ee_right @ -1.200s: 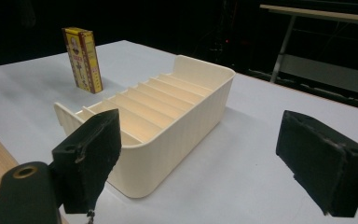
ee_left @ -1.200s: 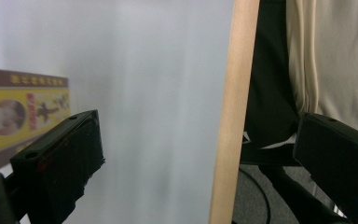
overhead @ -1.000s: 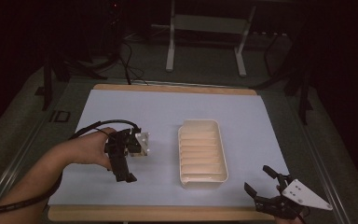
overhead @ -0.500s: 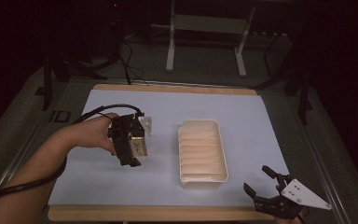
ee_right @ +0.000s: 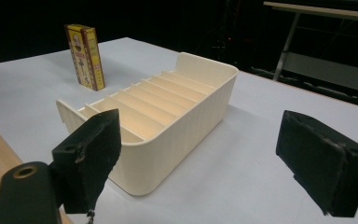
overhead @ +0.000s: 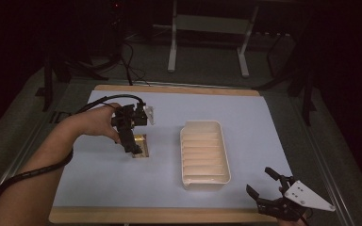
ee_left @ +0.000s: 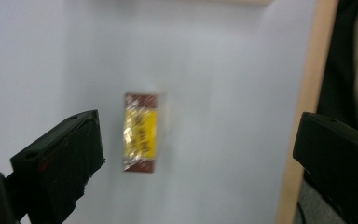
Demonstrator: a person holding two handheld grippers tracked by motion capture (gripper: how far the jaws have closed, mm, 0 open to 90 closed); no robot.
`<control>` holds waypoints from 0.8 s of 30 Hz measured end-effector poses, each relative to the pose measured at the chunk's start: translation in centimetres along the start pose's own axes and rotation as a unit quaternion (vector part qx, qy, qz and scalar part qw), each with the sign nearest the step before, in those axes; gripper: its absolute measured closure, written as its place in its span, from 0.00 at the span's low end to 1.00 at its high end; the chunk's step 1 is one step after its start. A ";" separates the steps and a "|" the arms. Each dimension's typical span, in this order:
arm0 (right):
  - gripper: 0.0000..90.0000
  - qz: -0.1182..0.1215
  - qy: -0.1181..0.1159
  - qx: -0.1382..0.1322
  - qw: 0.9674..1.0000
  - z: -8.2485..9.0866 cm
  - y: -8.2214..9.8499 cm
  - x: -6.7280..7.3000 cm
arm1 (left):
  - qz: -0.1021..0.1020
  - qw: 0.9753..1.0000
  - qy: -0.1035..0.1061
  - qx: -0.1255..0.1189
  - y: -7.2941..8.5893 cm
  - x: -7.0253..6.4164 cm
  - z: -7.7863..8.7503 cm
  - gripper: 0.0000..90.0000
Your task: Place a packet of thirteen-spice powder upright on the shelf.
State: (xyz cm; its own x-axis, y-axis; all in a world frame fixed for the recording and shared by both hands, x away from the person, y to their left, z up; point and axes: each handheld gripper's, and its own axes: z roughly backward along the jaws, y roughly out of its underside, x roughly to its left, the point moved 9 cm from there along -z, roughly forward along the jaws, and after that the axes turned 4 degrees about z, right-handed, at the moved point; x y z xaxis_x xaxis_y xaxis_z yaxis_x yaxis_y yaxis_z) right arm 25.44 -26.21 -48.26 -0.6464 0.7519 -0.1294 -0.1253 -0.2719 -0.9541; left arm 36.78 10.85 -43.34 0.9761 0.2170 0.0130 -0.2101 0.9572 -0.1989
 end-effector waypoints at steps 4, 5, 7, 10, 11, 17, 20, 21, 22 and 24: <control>0.16 0.002 -0.003 0.002 1.000 -0.1 0.0 0.1 | -0.005 1.000 -0.003 0.009 0.3 0.5 -0.8 0.11; 0.16 0.002 -0.003 0.002 1.000 -0.1 0.1 0.1 | -0.006 1.000 -0.004 0.010 0.3 0.7 -1.1 0.17; 0.16 0.002 -0.003 0.002 1.000 -0.1 0.0 0.0 | -0.006 1.000 -0.005 0.016 0.5 1.0 -1.6 0.17; 0.16 0.001 -0.002 0.002 1.000 0.0 0.0 0.0 | -0.006 1.000 -0.007 0.024 0.8 1.6 -2.3 0.23; 0.16 0.002 -0.002 0.002 1.000 0.0 0.0 0.0 | -0.005 1.000 -0.008 0.027 0.9 1.8 -2.5 0.23; 0.16 0.003 -0.003 0.003 1.000 -0.1 0.1 0.0 | -0.002 0.999 -0.025 0.033 1.2 2.9 -3.4 0.34; 0.16 0.000 -0.004 0.002 1.000 -0.1 0.1 0.0 | 0.000 0.998 -0.030 0.051 1.5 3.2 -4.1 0.38; 0.16 -0.001 -0.006 0.002 1.000 -0.1 0.1 0.0 | 0.000 0.998 -0.031 0.058 1.6 3.3 -4.3 0.39; 0.16 -0.001 -0.006 0.002 1.000 -0.1 0.1 0.0 | 0.001 0.998 -0.030 0.063 1.7 3.4 -4.5 0.40; 0.16 -0.001 -0.007 0.002 1.000 -0.1 0.1 0.0 | 0.003 0.997 -0.034 0.073 1.7 3.5 -4.9 0.42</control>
State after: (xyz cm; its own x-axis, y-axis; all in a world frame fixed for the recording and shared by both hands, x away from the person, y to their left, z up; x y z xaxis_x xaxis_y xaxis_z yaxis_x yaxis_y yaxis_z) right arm 25.47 -26.16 -48.37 -0.6562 0.7444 -0.1238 -0.1303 -0.2734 -0.9530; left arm 40.14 12.35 -48.45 0.9698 0.2307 0.0788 -0.2269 0.9724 -0.0547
